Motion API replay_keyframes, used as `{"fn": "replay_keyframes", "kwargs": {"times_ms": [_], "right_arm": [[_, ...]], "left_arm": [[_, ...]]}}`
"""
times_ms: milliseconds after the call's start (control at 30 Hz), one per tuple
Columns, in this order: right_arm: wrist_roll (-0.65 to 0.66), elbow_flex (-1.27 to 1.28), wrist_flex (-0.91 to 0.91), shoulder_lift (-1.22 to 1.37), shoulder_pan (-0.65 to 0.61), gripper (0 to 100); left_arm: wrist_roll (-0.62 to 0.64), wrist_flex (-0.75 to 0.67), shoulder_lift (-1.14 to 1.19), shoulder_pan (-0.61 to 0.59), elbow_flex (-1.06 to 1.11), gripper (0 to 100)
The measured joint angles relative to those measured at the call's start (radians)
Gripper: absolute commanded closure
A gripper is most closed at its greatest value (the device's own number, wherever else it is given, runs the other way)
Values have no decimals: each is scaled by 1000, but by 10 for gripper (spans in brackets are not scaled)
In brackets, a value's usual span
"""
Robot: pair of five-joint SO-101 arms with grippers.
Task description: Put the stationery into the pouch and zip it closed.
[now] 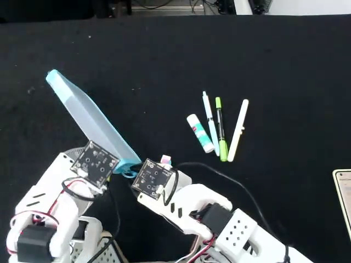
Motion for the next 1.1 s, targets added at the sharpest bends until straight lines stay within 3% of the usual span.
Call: {"fn": "replay_keyframes", "kwargs": {"times_ms": [267, 367, 500, 767, 1100], "right_arm": [[0, 0, 0, 0, 3, 988], [0, 0, 0, 0, 3, 988], [0, 0, 0, 0, 3, 988], [0, 0, 0, 0, 3, 988], [0, 0, 0, 0, 3, 988]], "left_arm": [[31, 166, 425, 0, -316, 796], [34, 176, 474, 0, -362, 794], [40, 184, 489, 32, -368, 794], [152, 184, 494, 210, -341, 794], [95, 55, 496, 227, -178, 798]]}}
